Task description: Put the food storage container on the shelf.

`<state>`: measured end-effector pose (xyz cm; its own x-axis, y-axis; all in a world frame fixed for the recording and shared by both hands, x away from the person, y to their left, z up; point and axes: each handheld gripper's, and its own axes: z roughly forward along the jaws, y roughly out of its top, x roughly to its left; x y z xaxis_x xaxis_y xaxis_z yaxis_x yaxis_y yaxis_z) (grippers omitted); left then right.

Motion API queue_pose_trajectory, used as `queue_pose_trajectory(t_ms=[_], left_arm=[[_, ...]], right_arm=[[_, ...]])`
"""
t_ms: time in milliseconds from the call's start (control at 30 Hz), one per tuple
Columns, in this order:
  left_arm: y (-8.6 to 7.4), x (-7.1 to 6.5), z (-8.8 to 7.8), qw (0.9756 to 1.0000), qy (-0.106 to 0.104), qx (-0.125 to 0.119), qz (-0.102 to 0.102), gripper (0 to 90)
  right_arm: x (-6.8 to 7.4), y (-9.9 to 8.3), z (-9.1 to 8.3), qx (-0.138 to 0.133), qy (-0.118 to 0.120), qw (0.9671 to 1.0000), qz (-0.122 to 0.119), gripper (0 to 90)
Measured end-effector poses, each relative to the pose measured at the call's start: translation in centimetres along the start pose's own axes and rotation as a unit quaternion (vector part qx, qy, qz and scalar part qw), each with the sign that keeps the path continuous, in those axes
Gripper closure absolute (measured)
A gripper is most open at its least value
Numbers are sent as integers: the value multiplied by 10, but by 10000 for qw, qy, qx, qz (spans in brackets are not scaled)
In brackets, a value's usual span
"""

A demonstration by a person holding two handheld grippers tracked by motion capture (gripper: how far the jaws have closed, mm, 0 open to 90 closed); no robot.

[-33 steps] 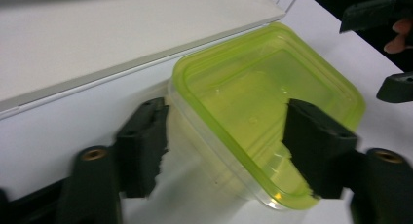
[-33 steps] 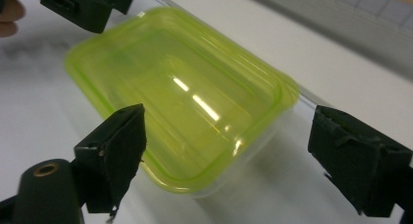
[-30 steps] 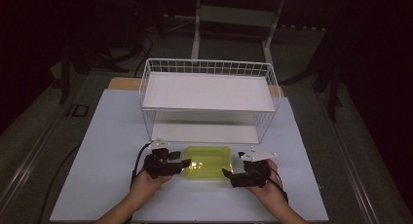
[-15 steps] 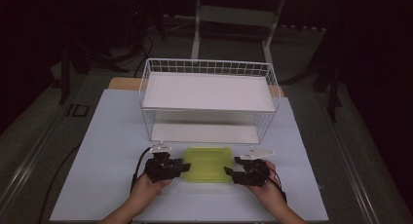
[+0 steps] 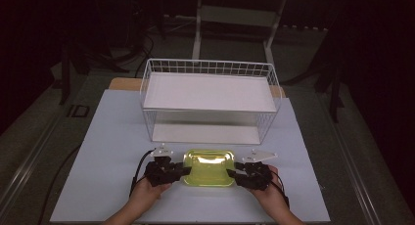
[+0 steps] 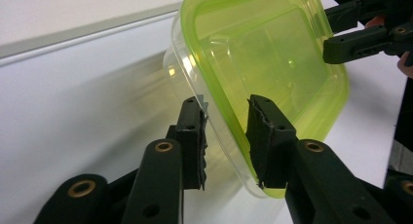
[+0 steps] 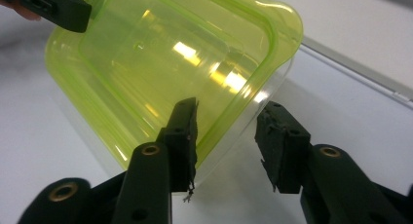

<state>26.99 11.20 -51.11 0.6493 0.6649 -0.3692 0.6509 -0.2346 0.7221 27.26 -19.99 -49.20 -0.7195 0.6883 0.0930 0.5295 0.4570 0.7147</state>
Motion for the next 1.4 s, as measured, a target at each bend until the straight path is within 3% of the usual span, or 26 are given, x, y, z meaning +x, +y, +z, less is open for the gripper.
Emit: queue_pose_trajectory(t_ms=[167, 233, 300, 433, 467, 633, 900, 1033, 1167, 1400], left_arm=[[-1, -2, -2, 10000, -12, 36, -26, 729], [-2, -3, -3, 10000, 9, 53, 2, 755], [-3, -2, -4, 9999, -47, 71, -91, 771], [-5, -5, -5, 9999, 3, 138, -8, 804], [-7, -7, -5, 9999, 72, 127, 39, 804], [-6, -6, -6, 9999, -25, 39, -125, 804], [8, -9, -15, 9993, -154, -277, -212, 805], [17, -9, -21, 9989, -137, -432, -131, 806], [34, -7, -27, 9982, -89, -590, -30, 807], [47, -1, -23, 9975, 59, -699, 79, 808]], right_arm=[[3, -1, -2, 67, 86, 9999, 67, 641], [4, -2, -3, 126, 222, 9996, 152, 670], [8, -3, -4, 119, 206, 9997, 107, 678], [12, -4, -5, 191, 193, 9995, 151, 740], [12, -5, -4, 213, 59, 9997, 140, 753], [8, -3, -6, 105, 132, 9993, 341, 771], [3, 17, -24, -301, 29, 9990, 335, 777], [3, 25, -30, -435, -3, 9987, 274, 778], [-2, 35, -34, -597, 8, 9974, 403, 780], [-12, 47, -30, -679, 23, 9962, 544, 782]])
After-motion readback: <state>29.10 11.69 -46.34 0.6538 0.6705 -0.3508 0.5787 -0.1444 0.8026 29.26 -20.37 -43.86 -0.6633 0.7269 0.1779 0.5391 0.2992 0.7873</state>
